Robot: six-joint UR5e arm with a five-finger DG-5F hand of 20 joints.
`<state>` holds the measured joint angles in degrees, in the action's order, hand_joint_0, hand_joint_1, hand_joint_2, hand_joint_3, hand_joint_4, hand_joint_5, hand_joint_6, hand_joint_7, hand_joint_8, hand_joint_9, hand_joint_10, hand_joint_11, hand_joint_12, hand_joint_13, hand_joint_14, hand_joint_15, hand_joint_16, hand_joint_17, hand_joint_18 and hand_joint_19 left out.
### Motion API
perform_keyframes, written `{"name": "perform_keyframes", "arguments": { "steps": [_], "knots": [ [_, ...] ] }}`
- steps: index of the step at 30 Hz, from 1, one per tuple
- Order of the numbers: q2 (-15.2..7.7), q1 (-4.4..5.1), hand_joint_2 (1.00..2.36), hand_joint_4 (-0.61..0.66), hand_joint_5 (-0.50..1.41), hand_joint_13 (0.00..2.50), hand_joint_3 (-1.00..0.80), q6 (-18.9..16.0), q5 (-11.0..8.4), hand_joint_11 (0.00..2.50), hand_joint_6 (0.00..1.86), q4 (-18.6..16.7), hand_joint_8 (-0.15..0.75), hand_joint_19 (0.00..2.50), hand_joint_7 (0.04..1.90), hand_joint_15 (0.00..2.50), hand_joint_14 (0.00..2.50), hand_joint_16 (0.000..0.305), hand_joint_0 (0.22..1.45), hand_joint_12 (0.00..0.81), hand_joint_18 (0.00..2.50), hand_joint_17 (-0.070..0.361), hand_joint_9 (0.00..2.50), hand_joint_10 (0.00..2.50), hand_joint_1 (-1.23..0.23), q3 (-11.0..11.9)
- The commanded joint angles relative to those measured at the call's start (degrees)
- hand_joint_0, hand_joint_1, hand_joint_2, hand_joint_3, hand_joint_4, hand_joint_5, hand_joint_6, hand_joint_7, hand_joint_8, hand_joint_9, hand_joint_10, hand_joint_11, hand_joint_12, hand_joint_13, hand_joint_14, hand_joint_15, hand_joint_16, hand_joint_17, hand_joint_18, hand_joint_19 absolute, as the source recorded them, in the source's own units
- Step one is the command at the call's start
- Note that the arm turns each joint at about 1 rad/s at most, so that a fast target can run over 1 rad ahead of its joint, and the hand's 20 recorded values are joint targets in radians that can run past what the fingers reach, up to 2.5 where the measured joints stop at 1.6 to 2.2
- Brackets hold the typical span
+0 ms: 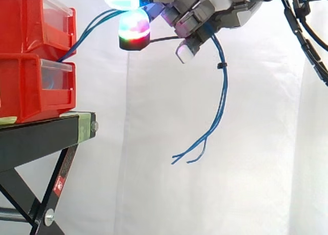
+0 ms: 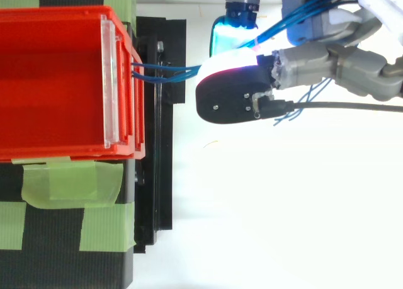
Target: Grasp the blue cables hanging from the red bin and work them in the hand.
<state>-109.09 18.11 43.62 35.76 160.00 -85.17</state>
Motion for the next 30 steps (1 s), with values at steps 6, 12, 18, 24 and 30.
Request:
{"name": "perform_keyframes", "arguments": {
  "steps": [6, 12, 18, 24, 30],
  "knots": [
    [-0.2, -0.35, 1.0, 0.26, 0.48, 1.21, -1.0, 0.1, 0.01, 2.5, 0.34, 0.4, 0.469, 0.44, 1.36, 1.87, 2.5, 0.055, 0.74, 0.583, 1.5, 0.124, 0.88, 2.5, -0.62, 0.0],
    [-0.4, -1.06, 1.0, 0.26, 0.48, 1.22, -1.0, 0.1, 0.27, 2.5, 0.32, 0.9, 0.476, 0.43, 1.36, 1.84, 2.5, 0.056, 0.74, 0.575, 1.51, 0.125, 0.89, 2.5, -0.61, 0.0],
    [-0.3, -1.94, 1.0, 0.26, 0.48, 1.22, -1.0, 1.0, 2.12, 2.5, 0.31, 4.0, 0.476, 0.44, 1.36, 1.85, 2.5, 0.056, 0.74, 0.575, 1.51, 0.126, 0.89, 2.5, -0.61, 0.0],
    [-0.3, -2.2, 1.0, 0.26, 0.48, 1.22, -1.0, 1.9, 2.73, 2.5, 0.31, 4.0, 0.479, 0.41, 1.36, 1.84, 2.5, 0.055, 0.73, 0.575, 1.51, 0.125, 0.9, 2.5, -0.61, 0.0],
    [-0.3, -2.64, 1.0, 0.26, 0.48, 1.22, -1.0, 4.1, 3.44, 2.5, 0.31, 3.4, 0.477, 0.44, 1.37, 1.83, 2.5, 0.056, 0.73, 0.573, 1.51, 0.126, 0.9, 2.5, -0.61, 0.0]
  ]
}}
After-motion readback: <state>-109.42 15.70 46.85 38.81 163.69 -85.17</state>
